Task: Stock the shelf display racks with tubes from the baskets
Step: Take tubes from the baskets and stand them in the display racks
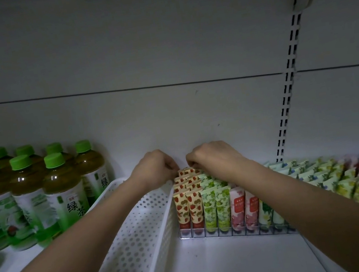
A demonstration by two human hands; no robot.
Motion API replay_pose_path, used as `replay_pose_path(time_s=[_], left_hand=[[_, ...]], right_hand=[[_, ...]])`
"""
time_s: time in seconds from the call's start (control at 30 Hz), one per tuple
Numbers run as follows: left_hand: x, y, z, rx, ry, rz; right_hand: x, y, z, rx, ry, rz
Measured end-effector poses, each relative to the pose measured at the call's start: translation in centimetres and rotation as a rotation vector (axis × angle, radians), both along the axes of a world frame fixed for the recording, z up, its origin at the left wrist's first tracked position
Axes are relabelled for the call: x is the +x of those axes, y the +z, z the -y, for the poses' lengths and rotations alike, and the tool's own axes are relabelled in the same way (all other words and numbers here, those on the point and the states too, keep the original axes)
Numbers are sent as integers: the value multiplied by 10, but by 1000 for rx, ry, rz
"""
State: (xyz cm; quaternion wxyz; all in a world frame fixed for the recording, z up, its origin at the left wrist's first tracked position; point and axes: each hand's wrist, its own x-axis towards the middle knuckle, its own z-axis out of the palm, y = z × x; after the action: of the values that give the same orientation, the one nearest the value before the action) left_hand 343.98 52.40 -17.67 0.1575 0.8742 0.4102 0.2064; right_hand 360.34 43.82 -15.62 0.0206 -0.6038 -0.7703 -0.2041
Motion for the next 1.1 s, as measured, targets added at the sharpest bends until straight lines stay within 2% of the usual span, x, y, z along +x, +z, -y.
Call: replay_pose_path(time_s=[0.63,1.1], left_hand=[[3,-1,3,-19,-28,33],[3,-1,4,-42,-24,66]], right_hand=[[-1,1,0,17,37,31],[0,0,-1,115,54,32]])
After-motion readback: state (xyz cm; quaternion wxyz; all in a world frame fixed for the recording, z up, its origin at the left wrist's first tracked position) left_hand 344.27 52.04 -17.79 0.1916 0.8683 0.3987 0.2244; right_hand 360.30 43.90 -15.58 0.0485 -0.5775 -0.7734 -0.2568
